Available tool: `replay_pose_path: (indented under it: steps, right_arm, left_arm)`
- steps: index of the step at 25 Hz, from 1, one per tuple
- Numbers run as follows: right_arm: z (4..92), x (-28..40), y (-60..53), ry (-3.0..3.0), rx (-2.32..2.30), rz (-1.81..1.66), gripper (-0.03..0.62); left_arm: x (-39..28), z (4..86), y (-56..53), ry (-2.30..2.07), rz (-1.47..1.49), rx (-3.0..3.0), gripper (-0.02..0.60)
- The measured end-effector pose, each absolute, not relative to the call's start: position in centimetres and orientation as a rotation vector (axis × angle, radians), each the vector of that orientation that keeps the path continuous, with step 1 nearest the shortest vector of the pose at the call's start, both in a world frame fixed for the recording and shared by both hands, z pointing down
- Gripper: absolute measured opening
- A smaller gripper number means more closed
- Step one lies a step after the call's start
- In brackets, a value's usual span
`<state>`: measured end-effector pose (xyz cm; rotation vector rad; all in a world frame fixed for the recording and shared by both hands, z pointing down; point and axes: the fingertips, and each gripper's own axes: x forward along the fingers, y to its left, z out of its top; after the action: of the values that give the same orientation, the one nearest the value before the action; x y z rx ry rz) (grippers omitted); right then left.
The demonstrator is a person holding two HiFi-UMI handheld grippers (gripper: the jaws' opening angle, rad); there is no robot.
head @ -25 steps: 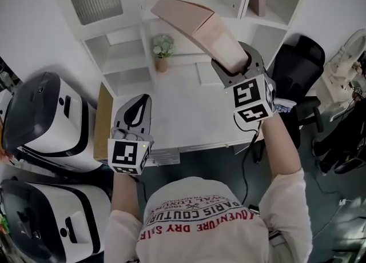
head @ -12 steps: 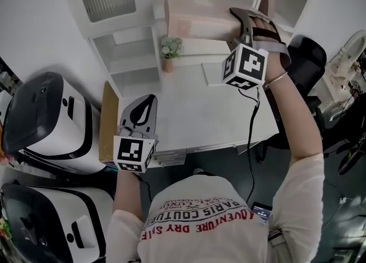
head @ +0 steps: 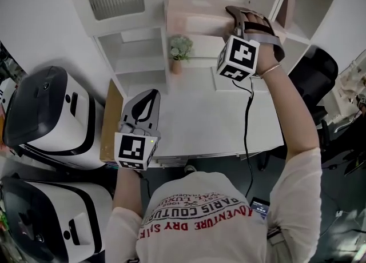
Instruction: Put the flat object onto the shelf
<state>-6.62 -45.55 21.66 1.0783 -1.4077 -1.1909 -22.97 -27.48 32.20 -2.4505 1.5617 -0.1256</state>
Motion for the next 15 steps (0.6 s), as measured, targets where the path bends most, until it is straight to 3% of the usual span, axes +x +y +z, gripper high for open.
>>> replay_pose_path:
  steps: [15]
  right_arm:
    - [25.2,-7.8,-52.3,-1.485,0.898,-1.003,0.370]
  left_arm:
    - [-23.5,32.2,-34.4,1.608,-0.115,-2.432,0.018]
